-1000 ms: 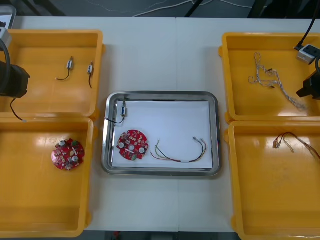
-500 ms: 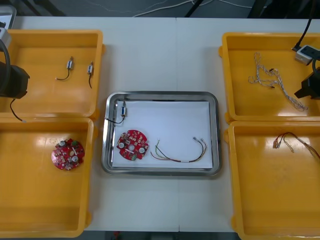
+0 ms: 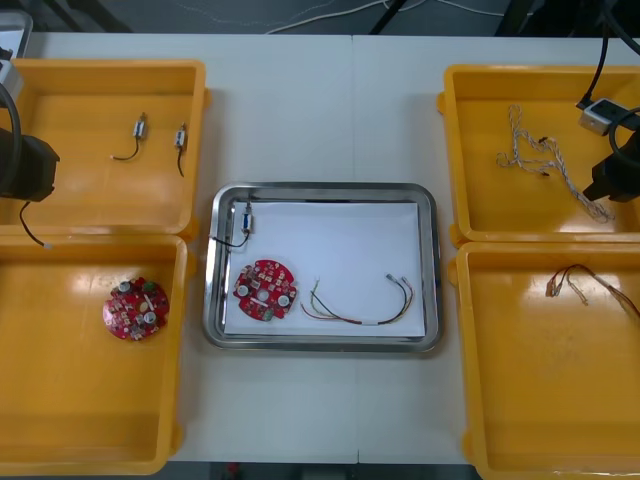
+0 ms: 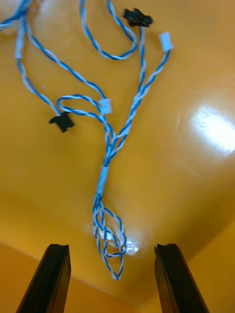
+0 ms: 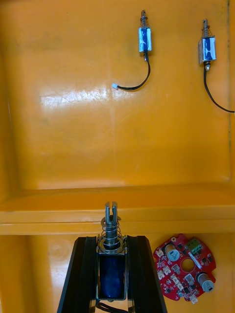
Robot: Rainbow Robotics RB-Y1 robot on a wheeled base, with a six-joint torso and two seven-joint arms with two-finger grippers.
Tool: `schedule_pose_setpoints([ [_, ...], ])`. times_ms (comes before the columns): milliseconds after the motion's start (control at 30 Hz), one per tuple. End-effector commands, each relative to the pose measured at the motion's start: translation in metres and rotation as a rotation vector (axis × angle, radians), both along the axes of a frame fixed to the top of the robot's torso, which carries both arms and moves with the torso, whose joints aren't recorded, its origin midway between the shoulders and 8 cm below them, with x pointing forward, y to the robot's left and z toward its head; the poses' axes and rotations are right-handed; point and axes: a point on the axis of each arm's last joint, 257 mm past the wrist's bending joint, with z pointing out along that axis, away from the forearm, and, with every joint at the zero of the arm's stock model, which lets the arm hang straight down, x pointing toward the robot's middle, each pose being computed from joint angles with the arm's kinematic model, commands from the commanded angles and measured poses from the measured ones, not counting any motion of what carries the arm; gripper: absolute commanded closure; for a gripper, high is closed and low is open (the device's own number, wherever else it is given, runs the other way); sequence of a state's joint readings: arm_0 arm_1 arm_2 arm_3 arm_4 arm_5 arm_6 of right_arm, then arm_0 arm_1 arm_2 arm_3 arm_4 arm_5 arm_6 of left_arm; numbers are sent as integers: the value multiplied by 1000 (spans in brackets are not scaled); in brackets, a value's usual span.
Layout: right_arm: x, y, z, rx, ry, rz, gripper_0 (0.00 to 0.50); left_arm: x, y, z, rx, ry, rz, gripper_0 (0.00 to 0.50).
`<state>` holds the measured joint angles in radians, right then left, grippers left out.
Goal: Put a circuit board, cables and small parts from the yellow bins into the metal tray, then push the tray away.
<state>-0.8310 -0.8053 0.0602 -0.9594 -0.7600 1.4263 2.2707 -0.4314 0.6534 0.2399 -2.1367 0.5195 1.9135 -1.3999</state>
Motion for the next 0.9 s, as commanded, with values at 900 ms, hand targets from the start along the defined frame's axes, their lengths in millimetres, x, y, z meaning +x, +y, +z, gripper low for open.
schedule_pose_setpoints([
  [900, 39, 26, -13, 22, -59, -33, 11, -4, 1, 6, -39, -42, 52, 500],
])
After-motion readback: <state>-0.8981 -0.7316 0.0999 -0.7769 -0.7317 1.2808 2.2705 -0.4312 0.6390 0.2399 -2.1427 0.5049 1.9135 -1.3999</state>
